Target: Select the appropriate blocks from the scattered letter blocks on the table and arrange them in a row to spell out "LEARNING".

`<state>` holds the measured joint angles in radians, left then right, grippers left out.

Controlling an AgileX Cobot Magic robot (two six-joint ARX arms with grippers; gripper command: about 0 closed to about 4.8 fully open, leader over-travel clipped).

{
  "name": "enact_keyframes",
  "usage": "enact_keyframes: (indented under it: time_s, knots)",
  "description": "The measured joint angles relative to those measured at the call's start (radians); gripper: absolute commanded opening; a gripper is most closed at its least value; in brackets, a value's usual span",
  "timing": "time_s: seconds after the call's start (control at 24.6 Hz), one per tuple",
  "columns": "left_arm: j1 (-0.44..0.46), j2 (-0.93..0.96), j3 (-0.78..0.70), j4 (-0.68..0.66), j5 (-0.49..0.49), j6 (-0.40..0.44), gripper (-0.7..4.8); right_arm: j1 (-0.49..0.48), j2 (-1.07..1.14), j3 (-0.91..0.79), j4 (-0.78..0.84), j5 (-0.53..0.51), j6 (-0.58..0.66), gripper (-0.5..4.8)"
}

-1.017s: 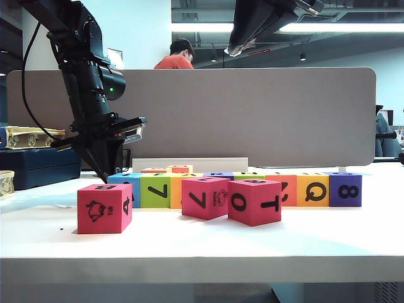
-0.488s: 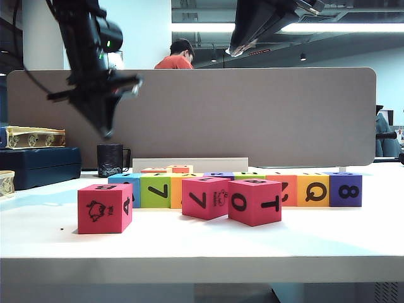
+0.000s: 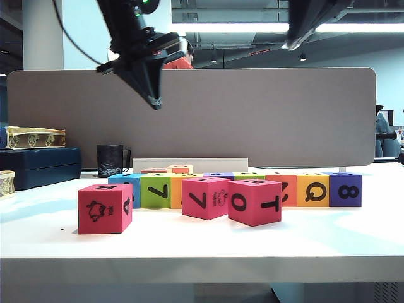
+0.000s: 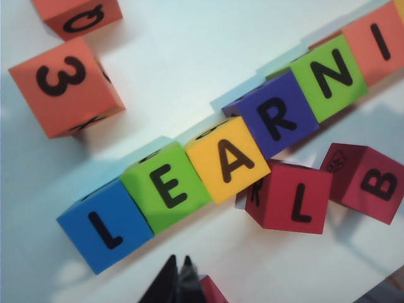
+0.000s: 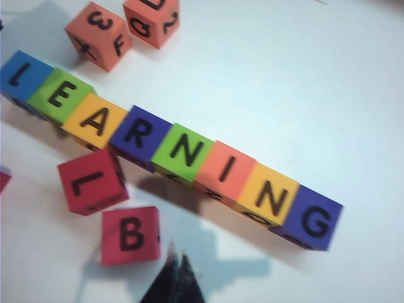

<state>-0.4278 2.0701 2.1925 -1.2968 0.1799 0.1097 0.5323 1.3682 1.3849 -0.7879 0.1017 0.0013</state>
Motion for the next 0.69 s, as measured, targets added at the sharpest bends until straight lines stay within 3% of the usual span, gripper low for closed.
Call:
enact_keyframes:
  time_s: [0.41,0.69]
  knots:
    - [-0.143,0.000,-0.023,0.019,-0.061,0.053,-0.05,-0.047,-0.018,0.043,-0.079,0.009,-0.003,-0.02]
    - [-0.158,0.000,-0.145,0.029,-0.106,0.071,-0.05,-0.047,-0.018,0.043,-0.085,0.010,-0.007,-0.02]
